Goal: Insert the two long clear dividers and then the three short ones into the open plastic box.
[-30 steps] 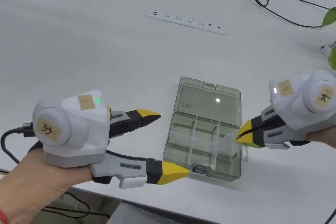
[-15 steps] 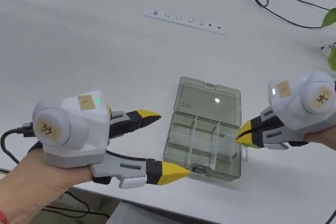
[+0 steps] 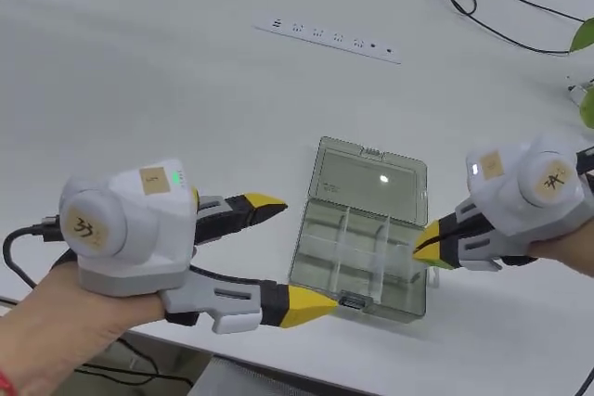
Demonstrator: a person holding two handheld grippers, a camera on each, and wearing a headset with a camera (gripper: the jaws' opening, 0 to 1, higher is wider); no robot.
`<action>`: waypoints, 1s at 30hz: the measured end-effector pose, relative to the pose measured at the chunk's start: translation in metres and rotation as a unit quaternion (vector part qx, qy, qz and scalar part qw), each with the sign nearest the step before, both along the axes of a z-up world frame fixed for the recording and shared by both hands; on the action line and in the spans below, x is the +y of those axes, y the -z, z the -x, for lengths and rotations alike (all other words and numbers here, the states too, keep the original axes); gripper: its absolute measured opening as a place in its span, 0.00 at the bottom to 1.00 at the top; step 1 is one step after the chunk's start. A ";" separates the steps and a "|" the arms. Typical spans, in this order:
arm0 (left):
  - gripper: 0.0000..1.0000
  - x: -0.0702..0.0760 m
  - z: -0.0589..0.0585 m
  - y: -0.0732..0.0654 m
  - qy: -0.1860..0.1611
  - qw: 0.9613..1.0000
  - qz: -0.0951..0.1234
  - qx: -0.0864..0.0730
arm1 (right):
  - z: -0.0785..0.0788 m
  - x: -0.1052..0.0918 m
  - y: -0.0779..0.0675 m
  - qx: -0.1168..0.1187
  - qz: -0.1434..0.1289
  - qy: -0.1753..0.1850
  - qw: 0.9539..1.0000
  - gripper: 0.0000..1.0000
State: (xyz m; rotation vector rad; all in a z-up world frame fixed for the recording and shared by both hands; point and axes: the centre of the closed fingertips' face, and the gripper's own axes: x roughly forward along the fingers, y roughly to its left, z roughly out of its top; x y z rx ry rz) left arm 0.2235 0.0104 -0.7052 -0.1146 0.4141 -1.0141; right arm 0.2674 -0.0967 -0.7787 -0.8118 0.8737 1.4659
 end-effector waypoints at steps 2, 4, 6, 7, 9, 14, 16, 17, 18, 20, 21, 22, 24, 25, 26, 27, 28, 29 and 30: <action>0.73 0.000 0.000 -0.001 -0.001 1.000 0.001 -0.001 | -0.001 -0.001 0.001 0.001 -0.005 0.001 1.000 0.02; 0.73 0.000 0.000 -0.001 0.000 1.000 0.001 -0.002 | 0.000 -0.001 0.001 0.000 -0.006 -0.001 1.000 0.02; 0.73 0.000 0.000 -0.001 -0.001 1.000 0.001 -0.001 | 0.001 0.000 0.002 -0.003 -0.008 -0.006 1.000 0.02; 0.73 0.000 0.000 -0.001 -0.001 1.000 0.001 0.000 | 0.001 0.000 0.003 -0.003 -0.008 -0.006 1.000 0.02; 0.73 0.000 0.001 -0.001 -0.001 1.000 0.002 0.000 | 0.000 -0.001 0.007 -0.006 -0.009 -0.010 1.000 0.02; 0.73 0.000 0.001 0.000 -0.001 1.000 0.001 0.001 | -0.003 -0.002 0.013 -0.008 -0.010 -0.011 1.000 0.02; 0.73 0.000 0.001 0.000 -0.002 1.000 0.000 0.001 | -0.003 -0.002 0.013 -0.007 -0.011 -0.009 1.000 0.02; 0.73 0.000 0.002 0.001 -0.002 1.000 0.000 0.002 | -0.004 -0.002 0.014 -0.008 -0.011 -0.009 1.000 0.02; 0.73 0.000 0.002 0.001 -0.001 1.000 0.000 0.002 | -0.003 -0.002 0.016 -0.008 -0.011 -0.009 1.000 0.02; 0.73 0.000 0.002 0.001 0.000 1.000 -0.002 0.003 | -0.003 -0.002 0.019 -0.008 -0.011 -0.008 1.000 0.02; 0.73 0.001 0.002 0.002 0.000 1.000 -0.001 0.003 | -0.003 -0.002 0.022 -0.008 -0.011 -0.007 1.000 0.02; 0.73 0.001 0.002 0.002 0.000 1.000 -0.001 0.003 | -0.003 -0.001 0.024 -0.009 -0.010 -0.008 1.000 0.02; 0.73 0.000 0.002 0.001 0.000 1.000 -0.001 0.003 | -0.002 -0.001 0.028 -0.013 -0.006 -0.011 1.000 0.02; 0.73 0.000 0.002 0.001 0.001 1.000 -0.001 0.003 | -0.002 -0.001 0.029 -0.015 -0.005 -0.013 1.000 0.02; 0.73 0.000 0.002 0.002 0.001 1.000 -0.002 0.003 | -0.002 -0.001 0.031 -0.016 -0.002 -0.014 1.000 0.02; 0.73 0.000 0.002 0.002 0.001 1.000 -0.002 0.003 | -0.003 -0.001 0.033 -0.016 0.001 -0.014 1.000 0.02; 0.73 0.000 0.002 0.002 0.001 1.000 -0.002 0.004 | -0.002 0.000 0.034 -0.018 0.004 -0.017 1.000 0.02; 0.73 0.001 0.002 0.002 0.001 1.000 -0.002 0.003 | -0.002 0.000 0.036 -0.019 0.007 -0.019 1.000 0.02; 0.73 0.001 0.002 0.002 0.001 1.000 -0.002 0.003 | -0.002 0.000 0.037 -0.020 0.012 -0.021 1.000 0.02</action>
